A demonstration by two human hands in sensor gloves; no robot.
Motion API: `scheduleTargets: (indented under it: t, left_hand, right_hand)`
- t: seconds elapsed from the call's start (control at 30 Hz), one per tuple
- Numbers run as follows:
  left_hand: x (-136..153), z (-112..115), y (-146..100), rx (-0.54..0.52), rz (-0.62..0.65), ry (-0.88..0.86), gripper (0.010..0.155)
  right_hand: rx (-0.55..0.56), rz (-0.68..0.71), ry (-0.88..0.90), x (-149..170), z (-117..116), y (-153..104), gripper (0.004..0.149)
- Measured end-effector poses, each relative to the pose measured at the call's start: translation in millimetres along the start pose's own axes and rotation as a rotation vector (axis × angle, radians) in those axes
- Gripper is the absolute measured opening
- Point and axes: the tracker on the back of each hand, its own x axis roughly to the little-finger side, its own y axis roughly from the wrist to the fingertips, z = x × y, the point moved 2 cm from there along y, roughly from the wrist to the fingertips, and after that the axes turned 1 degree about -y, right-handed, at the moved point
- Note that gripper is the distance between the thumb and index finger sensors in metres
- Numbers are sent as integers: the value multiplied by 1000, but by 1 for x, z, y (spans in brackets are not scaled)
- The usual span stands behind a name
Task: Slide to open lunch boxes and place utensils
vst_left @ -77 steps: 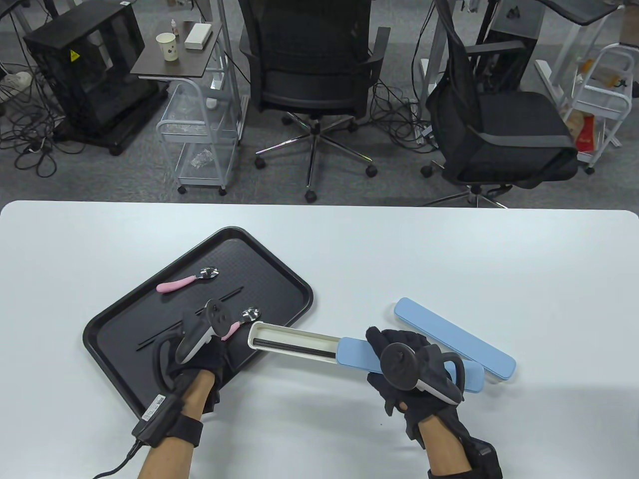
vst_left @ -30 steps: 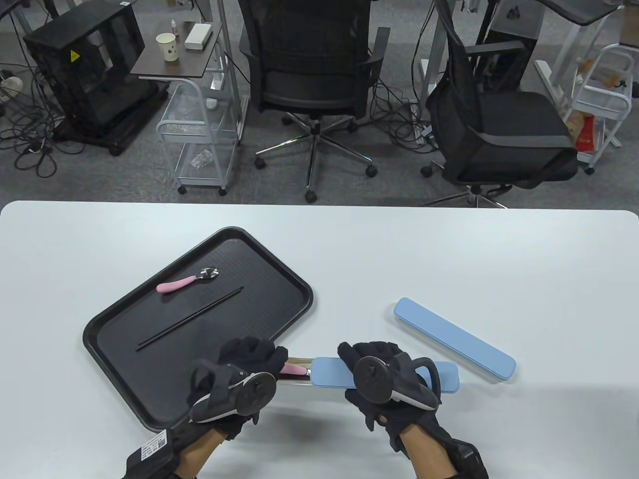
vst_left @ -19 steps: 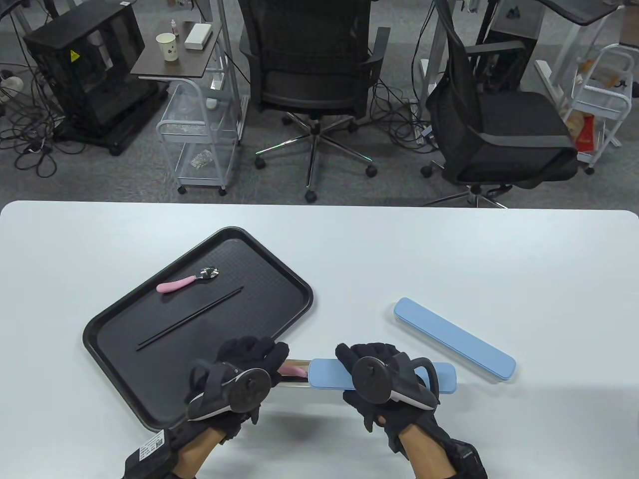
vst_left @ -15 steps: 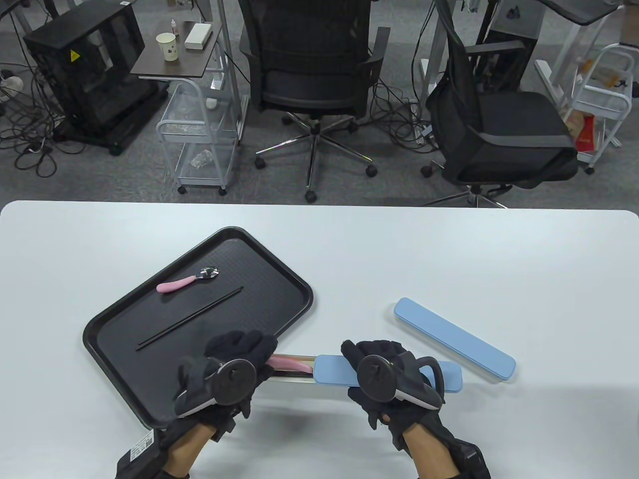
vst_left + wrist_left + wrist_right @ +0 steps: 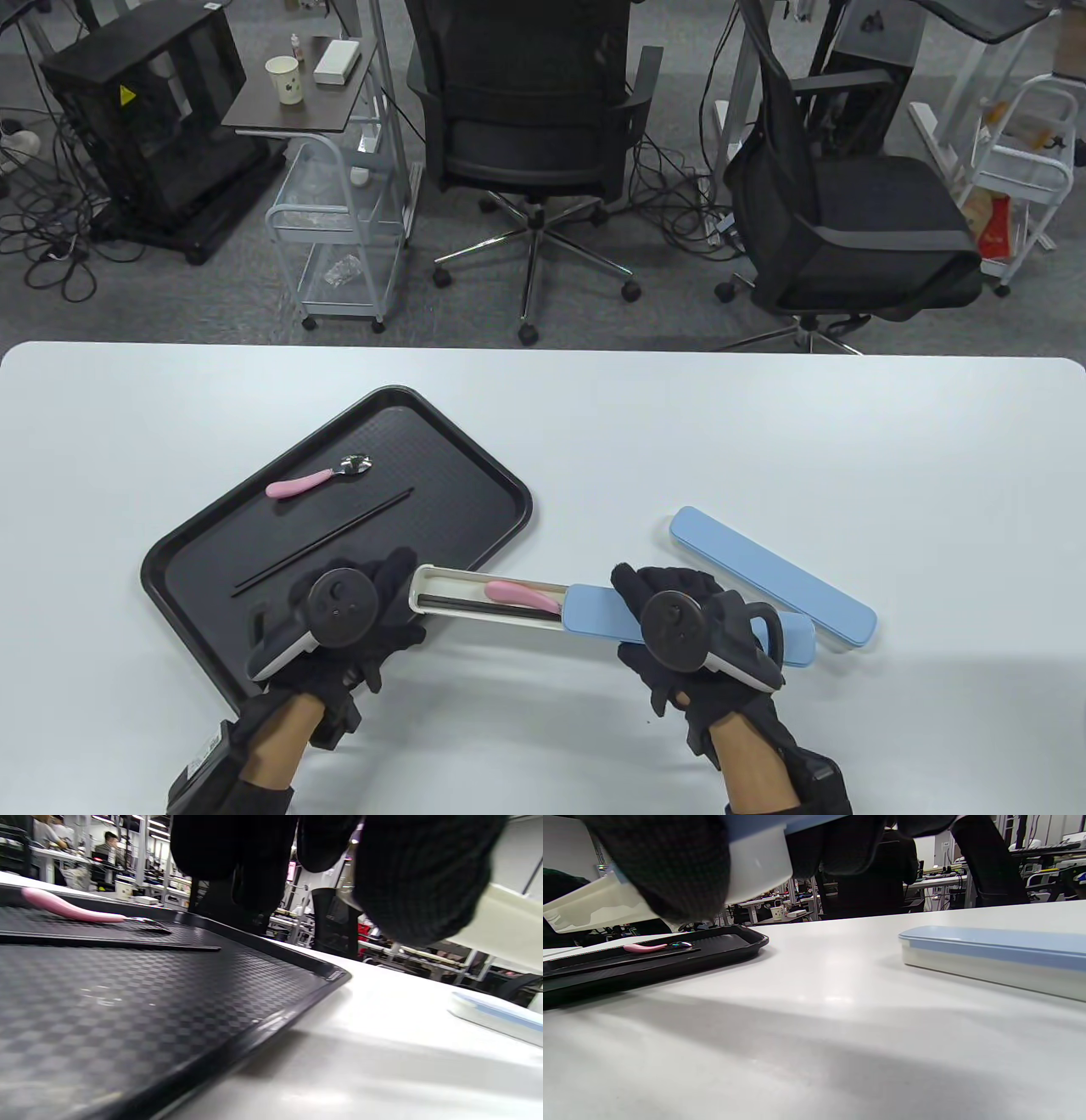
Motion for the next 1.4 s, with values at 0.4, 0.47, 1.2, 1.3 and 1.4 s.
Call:
scheduleTargets:
  t: [0.4,0.47,1.2,1.3,1.4]
  left_hand:
    - [-54,2,-11,-22,204,50,79]
    - [-66,3,-14,-24,242,63,79]
    - [-72,1,-18,-69,243,24,75]
    - [-49,-4,-14,-72,174,-35,74]
    - [-29,-6,-11,-81,115,-89,73]
  right_hand:
    - [-15,94,-32,-44,-9,0,80]
    - [-8,113,-38,-51,-10,-1,80]
    - [-11,118,-63,-61,-20,4,79]
    - [-43,75,-60,-48,-26,9,79]
    - [-74,38,-81,-38,-31,13,79]
